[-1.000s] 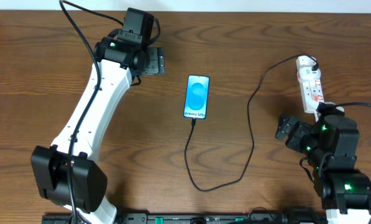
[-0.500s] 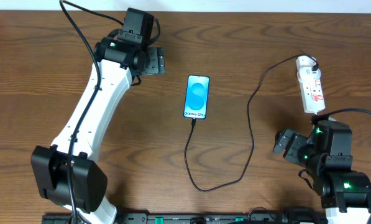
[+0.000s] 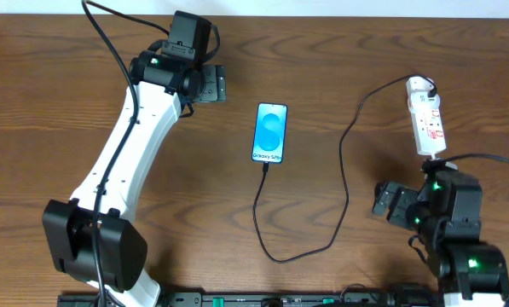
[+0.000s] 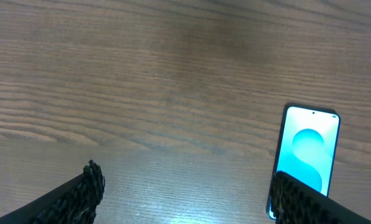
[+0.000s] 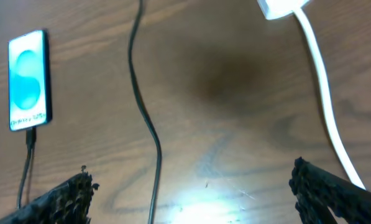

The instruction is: Plug charger to phone and switch on socket

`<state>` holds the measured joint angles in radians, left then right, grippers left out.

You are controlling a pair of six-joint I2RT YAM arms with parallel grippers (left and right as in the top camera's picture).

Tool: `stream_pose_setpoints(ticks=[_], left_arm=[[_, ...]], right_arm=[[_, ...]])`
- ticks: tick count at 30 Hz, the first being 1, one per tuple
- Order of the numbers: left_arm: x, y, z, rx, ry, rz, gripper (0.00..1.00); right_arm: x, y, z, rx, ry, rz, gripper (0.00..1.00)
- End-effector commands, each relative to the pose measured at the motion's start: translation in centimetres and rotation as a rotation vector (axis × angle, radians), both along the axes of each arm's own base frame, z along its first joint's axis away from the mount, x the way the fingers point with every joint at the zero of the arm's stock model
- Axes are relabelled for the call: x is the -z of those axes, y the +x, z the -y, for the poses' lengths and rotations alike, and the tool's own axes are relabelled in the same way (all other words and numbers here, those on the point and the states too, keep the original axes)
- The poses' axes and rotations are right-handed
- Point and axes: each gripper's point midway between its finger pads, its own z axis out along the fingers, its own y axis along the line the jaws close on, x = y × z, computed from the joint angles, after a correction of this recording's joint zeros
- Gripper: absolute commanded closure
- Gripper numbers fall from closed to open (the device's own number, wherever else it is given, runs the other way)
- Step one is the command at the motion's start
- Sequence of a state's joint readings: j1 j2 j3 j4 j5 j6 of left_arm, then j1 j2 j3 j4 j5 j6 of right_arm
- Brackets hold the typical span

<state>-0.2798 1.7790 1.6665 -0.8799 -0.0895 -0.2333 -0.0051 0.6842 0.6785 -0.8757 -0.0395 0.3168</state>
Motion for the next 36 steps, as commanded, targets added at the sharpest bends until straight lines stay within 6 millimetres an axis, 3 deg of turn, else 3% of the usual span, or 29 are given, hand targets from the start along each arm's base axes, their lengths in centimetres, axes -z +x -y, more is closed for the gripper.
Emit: stream_pose_setpoints(ticks=[1,6,17,23,28,36], left_arm=[[0.5,0.0,-0.4,-0.013,0.019,-0.009,0.13],[0.5,0.0,-0.4,-0.013,0.019,-0.009,0.13],[0.5,0.0,-0.4,-0.013,0.019,-0.009,0.13],[0.5,0.0,-0.4,-0.013,0.019,-0.009,0.13],[0.5,0.0,-0.4,-0.013,0.019,-0.009,0.13],[0.5,0.0,-0.4,-0.013,0.019,-0.009,0.13]], right_arm=[[0.2,-0.1,-1.1,-0.117,-0.028,0.104,0.01],[-0.2,0.7,-2.5,-0.227,-0.05,0.341,0.01],[-0.6,1.9,-2.5,-0.245,-0.127,0.685,0.01],[-1.9,2.4,-3.1,-0.271,-0.171,0.846,0.01],[-2.7,2.6,-3.3,-0.283,-0.212,0.913,0.01],[-1.4,2.7,-2.5,-0.261,-0.263,0.855,0.01]])
